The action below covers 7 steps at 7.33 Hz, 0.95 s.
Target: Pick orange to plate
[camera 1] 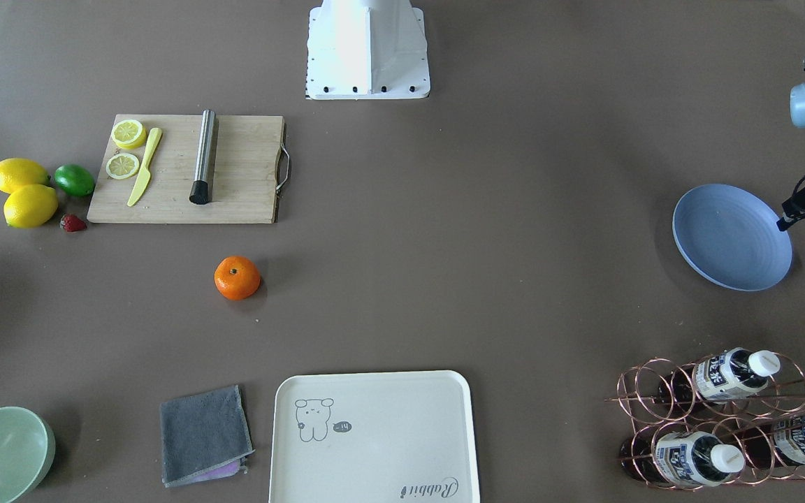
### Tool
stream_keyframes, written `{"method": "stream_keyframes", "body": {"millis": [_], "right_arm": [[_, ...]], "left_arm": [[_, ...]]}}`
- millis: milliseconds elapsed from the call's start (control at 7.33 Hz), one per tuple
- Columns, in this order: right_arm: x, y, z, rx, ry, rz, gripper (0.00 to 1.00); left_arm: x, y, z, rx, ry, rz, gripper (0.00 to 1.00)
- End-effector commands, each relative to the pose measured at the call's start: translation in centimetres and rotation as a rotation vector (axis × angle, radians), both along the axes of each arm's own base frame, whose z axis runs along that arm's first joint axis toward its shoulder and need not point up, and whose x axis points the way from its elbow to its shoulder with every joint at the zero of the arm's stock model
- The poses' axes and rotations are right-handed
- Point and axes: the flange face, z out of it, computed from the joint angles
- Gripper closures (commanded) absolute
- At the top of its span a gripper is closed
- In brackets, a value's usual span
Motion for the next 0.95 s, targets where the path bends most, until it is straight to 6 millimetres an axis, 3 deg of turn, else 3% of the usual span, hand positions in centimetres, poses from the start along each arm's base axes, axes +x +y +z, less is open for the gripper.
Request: {"method": "stream_keyframes", "body": {"millis": [0,136,273,409,545,818], "right_arm": [[-0.1,0.0,0.0,-0.001,0.000,-0.001,0.00],[-0.1,0.0,0.0,-0.002,0.001,0.001,0.00],[-0.1,0.0,0.0,-0.002,0.001,0.001,0.00],[-0.1,0.0,0.0,-0.002,0.001,0.001,0.00],[-0.1,-0.1,-0.2,0.000,0.000,0.003,0.00],[-0.4,-1.4,-2.3,0.043,-0.005,-0.002,0.00]], "left_arm": [[1.7,-0.6,-0.3,-0.013,0.010,0.003,0.04],[3.2,-0.8,-0.7,-0.012,0.019,0.010,0.11],[3.5,-0.8,-1.0,-0.022,0.035,-0.016,0.35],[3.7,-0.7,-0.9,-0.029,0.041,-0.021,0.76],[3.8,-0.7,-1.1,-0.026,0.042,-0.021,1.00],[4.3,-1.9,-3.4,-0.010,0.071,-0.034,1.00]]}}
